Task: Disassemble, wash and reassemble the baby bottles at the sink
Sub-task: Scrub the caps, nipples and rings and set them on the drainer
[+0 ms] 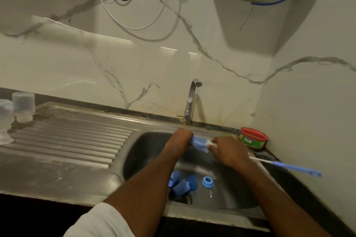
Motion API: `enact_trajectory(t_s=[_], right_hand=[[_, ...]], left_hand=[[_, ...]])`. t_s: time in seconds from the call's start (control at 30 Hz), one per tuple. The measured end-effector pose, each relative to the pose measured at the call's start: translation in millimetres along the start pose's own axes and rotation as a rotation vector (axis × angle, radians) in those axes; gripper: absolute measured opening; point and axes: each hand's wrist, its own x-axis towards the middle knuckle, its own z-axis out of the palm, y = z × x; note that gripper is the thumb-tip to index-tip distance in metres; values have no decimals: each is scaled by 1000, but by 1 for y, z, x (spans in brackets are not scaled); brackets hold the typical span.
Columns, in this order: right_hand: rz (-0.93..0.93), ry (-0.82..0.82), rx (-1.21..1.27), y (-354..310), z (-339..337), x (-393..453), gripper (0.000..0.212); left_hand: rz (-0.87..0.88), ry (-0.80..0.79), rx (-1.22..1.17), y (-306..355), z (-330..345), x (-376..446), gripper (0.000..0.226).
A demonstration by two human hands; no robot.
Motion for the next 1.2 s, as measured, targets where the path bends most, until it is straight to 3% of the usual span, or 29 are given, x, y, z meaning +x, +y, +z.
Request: enact_trajectory(t_s=[0.13, 0.23, 0.3, 0.4, 0.47, 0.5, 0.6, 0.63, 0.77, 0.87, 0.93, 1.07, 1.1, 1.17, 1.2], right_hand=[[-179, 143, -325, -9, -4, 0, 38], [-111, 127, -277, -14, 6, 1, 34], [55, -55, 43, -19, 13, 3, 31], [474, -418, 879, -20, -2, 5, 20], [528, -511, 1044, -16, -9, -1, 22], [491, -480, 948, -13, -8, 0, 23], [117, -124, 101, 0, 9, 6, 46], [16, -16, -56, 2, 11, 8, 52], [-291, 152, -329, -3, 0, 6, 47], [-284, 194, -412, -11, 3, 4, 29], [-169, 178, -265, -16, 8, 2, 19], [389, -366, 832, 2, 1, 10, 27], [463, -444, 963, 7, -1, 7, 31], [414, -411, 907, 13, -1, 4, 34], [313, -309, 739, 14, 2, 5, 36]], left_hand=[[-1, -47, 27, -8, 6, -5, 30], [2, 7, 30, -12, -3, -7, 29], [39, 103, 47, -14, -9, -6, 27], [140, 170, 99, -10, -12, -6, 25], [174, 202, 97, -7, -12, -7, 24], [172, 197, 78, -6, -12, -7, 23], [63, 65, 25, -4, -4, -6, 24], [22, 9, 32, -3, -2, -5, 27], [27, -29, 26, -8, 0, -5, 30], [48, 5, -18, -15, -4, -7, 28], [64, 105, -56, -21, -4, -8, 25], [194, 187, 17, -17, -9, -10, 19], [217, 192, 11, -15, -8, -10, 18], [213, 221, -47, -12, -6, -10, 20], [193, 215, -86, -11, -4, -10, 23]])
